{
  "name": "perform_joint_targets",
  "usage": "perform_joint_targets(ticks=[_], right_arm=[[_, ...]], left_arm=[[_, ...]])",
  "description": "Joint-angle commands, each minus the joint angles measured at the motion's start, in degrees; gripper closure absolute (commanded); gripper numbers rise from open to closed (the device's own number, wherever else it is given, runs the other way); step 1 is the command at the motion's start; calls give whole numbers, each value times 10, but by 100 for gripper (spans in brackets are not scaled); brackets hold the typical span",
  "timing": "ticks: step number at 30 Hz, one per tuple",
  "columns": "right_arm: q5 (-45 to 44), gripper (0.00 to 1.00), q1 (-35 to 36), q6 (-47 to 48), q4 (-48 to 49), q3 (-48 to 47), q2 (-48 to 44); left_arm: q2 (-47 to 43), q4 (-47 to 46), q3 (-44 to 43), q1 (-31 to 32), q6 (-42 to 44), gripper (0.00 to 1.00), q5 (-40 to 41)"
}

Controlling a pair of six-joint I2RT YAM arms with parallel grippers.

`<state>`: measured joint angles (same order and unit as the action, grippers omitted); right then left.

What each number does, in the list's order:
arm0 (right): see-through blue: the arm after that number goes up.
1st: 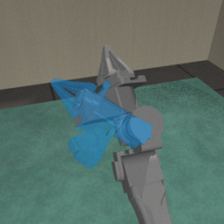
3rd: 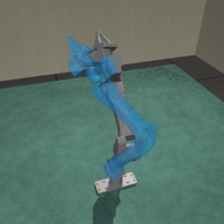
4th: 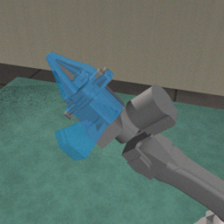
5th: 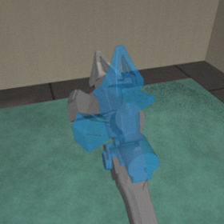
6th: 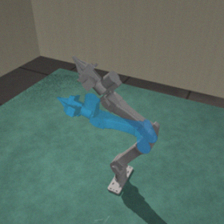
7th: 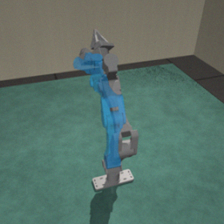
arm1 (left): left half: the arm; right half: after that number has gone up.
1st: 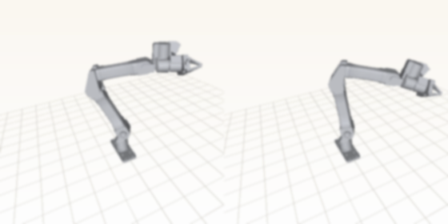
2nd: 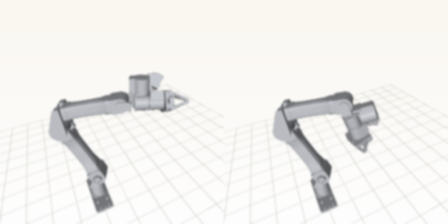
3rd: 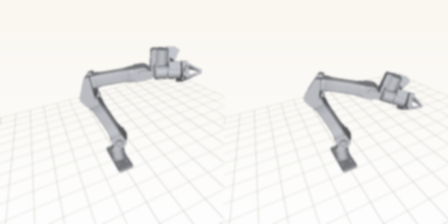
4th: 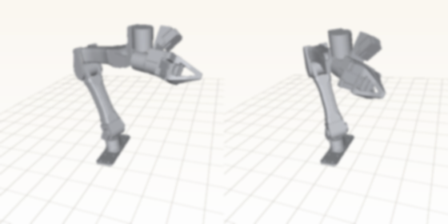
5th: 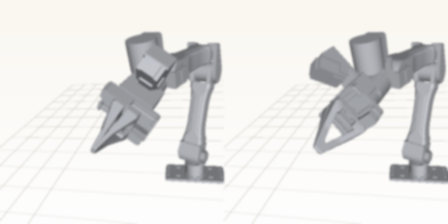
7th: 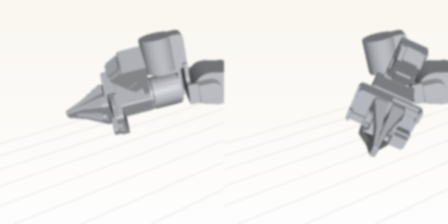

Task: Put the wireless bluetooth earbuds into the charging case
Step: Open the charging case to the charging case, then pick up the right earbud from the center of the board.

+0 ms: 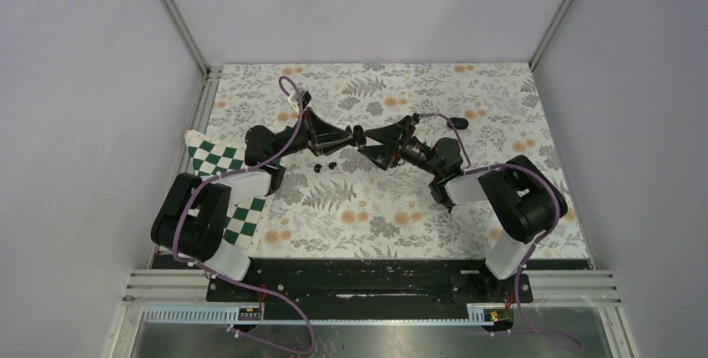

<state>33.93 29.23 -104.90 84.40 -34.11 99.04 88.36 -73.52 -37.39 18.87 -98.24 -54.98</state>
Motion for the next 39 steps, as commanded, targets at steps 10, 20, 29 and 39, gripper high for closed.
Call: perform_joint_targets(ticks=[10,20,29,39], right_arm=[[32,0,-27,203,-295,12,-134],[-211,1,-42,624,-1019,-124,-318],[-485,30,-50,683,-1224,-119,-385],[-463,50,-142,664,-1254,-41,-436]], left_arm=[[-70,130,32,-24,104,100,-27],[-210,787,-87,-81,531,100,14],[-189,845,-93,-61,577,100,15],[-173,772,-98,-20,530,100,1]])
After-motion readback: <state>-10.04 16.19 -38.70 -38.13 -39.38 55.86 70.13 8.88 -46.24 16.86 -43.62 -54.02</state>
